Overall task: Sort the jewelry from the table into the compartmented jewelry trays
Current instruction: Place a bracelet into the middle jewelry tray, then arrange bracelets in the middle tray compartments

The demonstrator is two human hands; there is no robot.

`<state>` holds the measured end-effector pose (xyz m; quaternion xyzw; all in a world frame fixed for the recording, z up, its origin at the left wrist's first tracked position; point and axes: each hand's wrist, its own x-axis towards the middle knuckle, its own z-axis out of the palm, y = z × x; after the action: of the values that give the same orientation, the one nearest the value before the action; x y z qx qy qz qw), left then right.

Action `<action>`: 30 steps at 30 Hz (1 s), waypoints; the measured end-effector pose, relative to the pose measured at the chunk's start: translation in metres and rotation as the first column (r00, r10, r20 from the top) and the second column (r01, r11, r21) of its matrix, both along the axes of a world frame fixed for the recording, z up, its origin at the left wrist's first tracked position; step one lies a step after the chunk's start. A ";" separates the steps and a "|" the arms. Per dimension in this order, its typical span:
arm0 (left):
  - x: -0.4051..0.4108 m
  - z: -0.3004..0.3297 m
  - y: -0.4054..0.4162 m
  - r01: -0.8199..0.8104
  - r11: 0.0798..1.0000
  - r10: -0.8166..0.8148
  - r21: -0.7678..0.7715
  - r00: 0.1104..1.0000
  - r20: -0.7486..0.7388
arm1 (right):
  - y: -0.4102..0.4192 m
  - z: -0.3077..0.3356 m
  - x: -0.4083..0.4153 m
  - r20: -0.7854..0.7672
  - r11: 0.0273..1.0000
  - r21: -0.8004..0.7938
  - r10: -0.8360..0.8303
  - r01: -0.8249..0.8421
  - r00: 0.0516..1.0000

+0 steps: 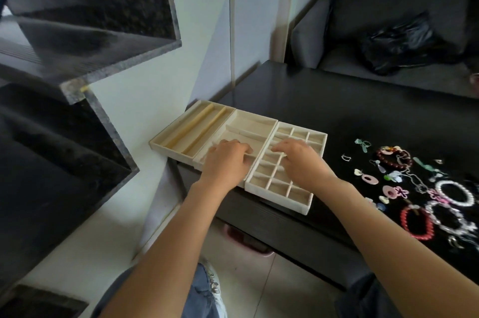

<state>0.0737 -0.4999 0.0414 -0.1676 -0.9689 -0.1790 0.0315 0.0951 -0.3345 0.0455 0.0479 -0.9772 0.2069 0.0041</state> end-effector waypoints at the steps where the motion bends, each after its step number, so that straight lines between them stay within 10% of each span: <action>1: 0.005 0.006 0.011 -0.001 0.999 0.001 0.045 1.000 -0.007 | 0.011 0.004 0.007 -0.021 0.998 -0.035 -0.057 0.056 0.998; 12: 0.046 0.014 0.165 0.222 0.953 -0.226 0.204 0.974 -0.005 | 0.154 0.012 0.098 -0.087 0.886 -0.167 -0.450 0.433 0.889; 19: 0.060 -0.018 0.251 0.513 0.855 -0.507 -0.071 0.857 0.092 | 0.228 -0.022 0.127 0.119 0.912 0.004 -0.408 0.410 0.905; 30: 0.064 -0.050 0.283 0.486 0.863 -0.501 -0.136 0.858 -0.117 | 0.260 -0.051 0.131 0.137 0.929 0.035 -0.370 0.369 0.919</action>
<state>0.1377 -0.2166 -0.0083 -0.4245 -0.8964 -0.1185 0.0477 0.2261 -0.0744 -0.0051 -0.1522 -0.9673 0.2011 -0.0264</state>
